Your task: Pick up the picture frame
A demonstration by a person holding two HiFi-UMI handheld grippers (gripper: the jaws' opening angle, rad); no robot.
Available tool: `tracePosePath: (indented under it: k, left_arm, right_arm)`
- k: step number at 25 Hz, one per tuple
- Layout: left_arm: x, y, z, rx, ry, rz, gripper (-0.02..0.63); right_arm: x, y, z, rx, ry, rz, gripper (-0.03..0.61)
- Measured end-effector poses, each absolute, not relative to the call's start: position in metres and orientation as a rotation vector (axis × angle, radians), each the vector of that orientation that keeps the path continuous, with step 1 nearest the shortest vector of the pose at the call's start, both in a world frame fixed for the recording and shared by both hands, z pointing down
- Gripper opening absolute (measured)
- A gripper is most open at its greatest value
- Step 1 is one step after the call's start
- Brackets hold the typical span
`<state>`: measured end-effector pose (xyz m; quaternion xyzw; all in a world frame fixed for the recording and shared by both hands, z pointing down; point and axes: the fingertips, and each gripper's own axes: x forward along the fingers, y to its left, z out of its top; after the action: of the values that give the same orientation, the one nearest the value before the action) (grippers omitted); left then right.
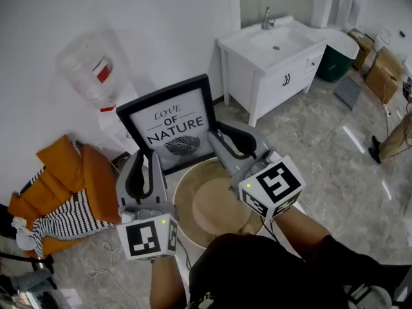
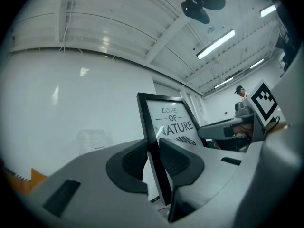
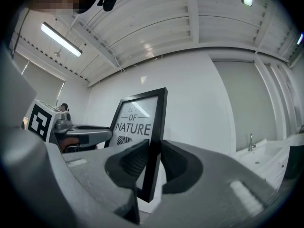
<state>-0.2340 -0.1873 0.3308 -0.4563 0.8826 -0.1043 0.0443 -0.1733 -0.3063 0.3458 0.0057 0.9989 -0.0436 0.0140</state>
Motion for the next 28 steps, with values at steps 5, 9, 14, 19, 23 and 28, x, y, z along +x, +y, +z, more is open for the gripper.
tracePosePath:
  k: [5,9,14,19,23,28]
  left_arm:
    - [-0.238,-0.189,0.338,-1.394,2.709,-0.321,0.089]
    - [-0.241,-0.188,0.343,-1.394,2.721,-0.313,0.089]
    - [-0.241,-0.188,0.344,-1.393,2.723,-0.309,0.089]
    - [-0.242,-0.188,0.348,-1.392,2.730,-0.308,0.089]
    - [-0.244,-0.187,0.351,-1.390,2.734,-0.309,0.089]
    - [-0.243,-0.188,0.351,-1.380,2.739,-0.317,0.089]
  right_arm:
    - [-0.178,-0.307,0.354,0.006,3.114,-0.120,0.071]
    - [-0.180,-0.306,0.357,0.007,3.119,-0.097,0.071]
    - [-0.180,-0.307,0.358,0.001,3.123,-0.096,0.071]
    - [-0.182,-0.307,0.361,0.006,3.127,-0.090,0.071]
    - [-0.184,-0.307,0.364,0.011,3.131,-0.093,0.071]
    - [-0.185,-0.308,0.364,0.020,3.128,-0.090,0.071]
